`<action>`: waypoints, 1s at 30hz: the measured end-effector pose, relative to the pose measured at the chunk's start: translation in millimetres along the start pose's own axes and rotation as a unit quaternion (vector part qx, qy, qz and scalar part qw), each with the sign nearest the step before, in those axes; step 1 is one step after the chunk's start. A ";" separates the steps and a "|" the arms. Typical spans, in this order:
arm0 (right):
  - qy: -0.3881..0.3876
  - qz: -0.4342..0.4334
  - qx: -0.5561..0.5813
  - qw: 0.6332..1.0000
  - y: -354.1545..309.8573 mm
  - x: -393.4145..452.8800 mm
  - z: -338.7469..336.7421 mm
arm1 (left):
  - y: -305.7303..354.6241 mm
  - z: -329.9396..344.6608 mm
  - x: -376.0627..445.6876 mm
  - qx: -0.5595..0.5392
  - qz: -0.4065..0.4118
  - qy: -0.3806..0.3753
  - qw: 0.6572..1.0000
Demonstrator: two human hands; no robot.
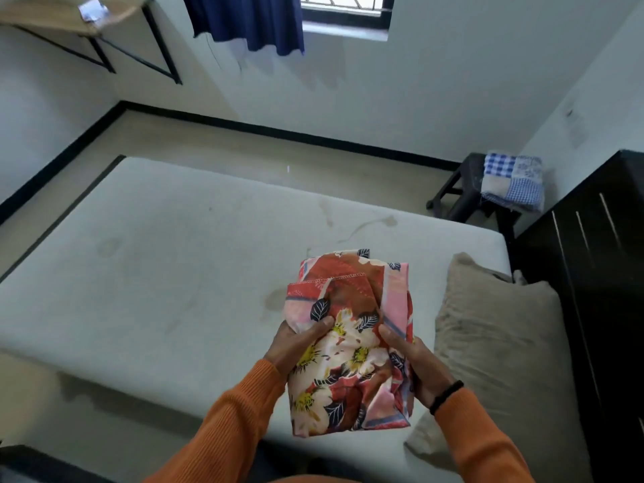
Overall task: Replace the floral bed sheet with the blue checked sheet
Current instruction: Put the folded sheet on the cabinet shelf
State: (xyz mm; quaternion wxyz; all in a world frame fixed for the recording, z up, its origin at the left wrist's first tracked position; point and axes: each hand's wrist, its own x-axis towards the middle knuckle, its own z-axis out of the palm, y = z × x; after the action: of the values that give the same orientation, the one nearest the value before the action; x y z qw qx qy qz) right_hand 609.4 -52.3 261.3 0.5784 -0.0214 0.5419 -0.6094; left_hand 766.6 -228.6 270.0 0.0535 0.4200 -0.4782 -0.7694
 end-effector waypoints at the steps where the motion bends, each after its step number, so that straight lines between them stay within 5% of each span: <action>1: 0.009 -0.016 -0.013 1.000 -5.5 -0.9 4.0 | 6.8 1.5 -1.7 -0.004 0.004 -0.001 1.000; 11: 0.025 -0.112 -0.088 0.989 -52.5 6.8 67.2 | 60.7 -45.2 -15.2 -0.076 0.015 -0.046 0.996; 19: -0.031 -0.124 -0.093 0.987 -64.0 23.8 170.3 | 75.5 -132.0 -64.4 -0.295 0.028 -0.095 0.950; 30: -0.150 -0.088 -0.167 0.971 -19.2 112.4 374.2 | 102.7 -310.7 -134.0 -0.338 0.140 0.018 0.931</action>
State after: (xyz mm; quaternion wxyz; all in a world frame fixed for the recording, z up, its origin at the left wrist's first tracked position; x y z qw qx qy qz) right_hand 803.6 -376.9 361.1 0.5857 -0.2561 0.5388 -0.5487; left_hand 1036.4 -433.6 370.9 0.3079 0.3201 -0.2429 -0.8624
